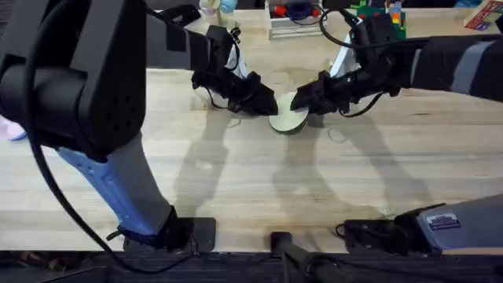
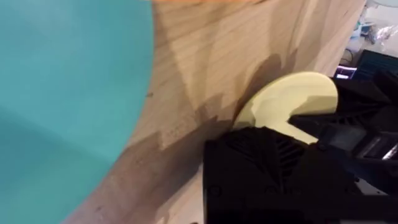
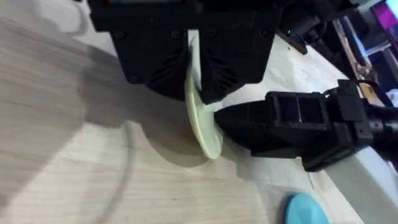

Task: Pick up the plates from the table one by one and place each into a slot on the dish rack.

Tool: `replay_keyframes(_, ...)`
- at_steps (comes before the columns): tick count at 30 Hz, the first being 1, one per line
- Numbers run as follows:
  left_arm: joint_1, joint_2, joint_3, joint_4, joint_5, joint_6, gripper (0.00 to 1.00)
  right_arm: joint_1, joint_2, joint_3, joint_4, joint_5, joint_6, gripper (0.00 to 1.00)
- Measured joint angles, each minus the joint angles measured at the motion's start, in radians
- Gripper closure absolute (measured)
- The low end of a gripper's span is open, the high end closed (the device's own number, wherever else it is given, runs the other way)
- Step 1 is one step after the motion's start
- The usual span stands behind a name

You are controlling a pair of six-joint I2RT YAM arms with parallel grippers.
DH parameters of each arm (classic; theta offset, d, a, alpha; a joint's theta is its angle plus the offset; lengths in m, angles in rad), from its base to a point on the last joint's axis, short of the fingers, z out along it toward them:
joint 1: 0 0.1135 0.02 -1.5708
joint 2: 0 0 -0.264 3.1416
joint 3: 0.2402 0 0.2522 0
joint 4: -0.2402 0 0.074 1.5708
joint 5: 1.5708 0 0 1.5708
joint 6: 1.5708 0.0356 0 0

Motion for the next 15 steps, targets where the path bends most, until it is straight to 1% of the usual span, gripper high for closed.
replay_keyframes(3,0.000,-0.003,0.000,-0.007,-0.002,0.010,0.960,-0.001,0.000,0.000,-0.016,-0.008,0.000,0.929)
replay_keyframes(5,-0.002,-0.016,0.000,-0.018,-0.020,0.023,0.960,0.000,0.000,0.000,-0.018,-0.017,0.000,0.933)
replay_keyframes(7,-0.008,-0.040,0.000,-0.038,-0.064,0.032,0.960,0.004,0.000,0.000,-0.018,-0.027,-0.002,0.938)
replay_keyframes(10,-0.017,-0.091,0.000,-0.082,-0.158,0.050,0.960,0.011,0.000,0.000,-0.018,-0.038,-0.015,0.946)
replay_keyframes(15,-0.014,-0.230,0.000,-0.176,-0.288,0.083,0.960,0.010,-0.025,0.000,-0.030,-0.038,-0.041,0.958)
